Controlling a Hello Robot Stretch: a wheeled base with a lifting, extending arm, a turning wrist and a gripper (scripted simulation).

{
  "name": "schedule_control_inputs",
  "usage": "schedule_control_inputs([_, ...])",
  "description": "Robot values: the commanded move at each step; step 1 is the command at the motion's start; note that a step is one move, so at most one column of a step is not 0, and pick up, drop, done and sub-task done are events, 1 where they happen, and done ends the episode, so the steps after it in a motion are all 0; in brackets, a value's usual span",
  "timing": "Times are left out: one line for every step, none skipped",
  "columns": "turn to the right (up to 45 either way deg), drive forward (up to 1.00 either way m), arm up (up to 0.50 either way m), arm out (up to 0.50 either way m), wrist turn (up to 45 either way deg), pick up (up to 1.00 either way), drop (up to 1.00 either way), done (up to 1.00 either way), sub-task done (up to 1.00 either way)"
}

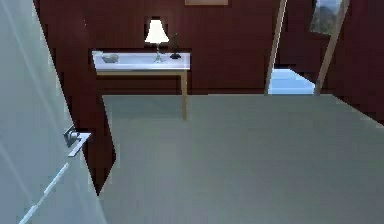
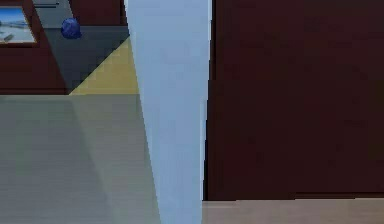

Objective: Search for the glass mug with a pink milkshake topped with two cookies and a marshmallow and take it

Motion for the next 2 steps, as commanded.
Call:
schedule_control_inputs([0.0, 0.30, 0.00, 0.00, 0.0, 0.00, 0.00, 0.00, 0.00])
schedule_control_inputs([45.0, 0.00, 0.00, 0.00, 0.0, 0.00, 0.00, 0.00, 0.00])
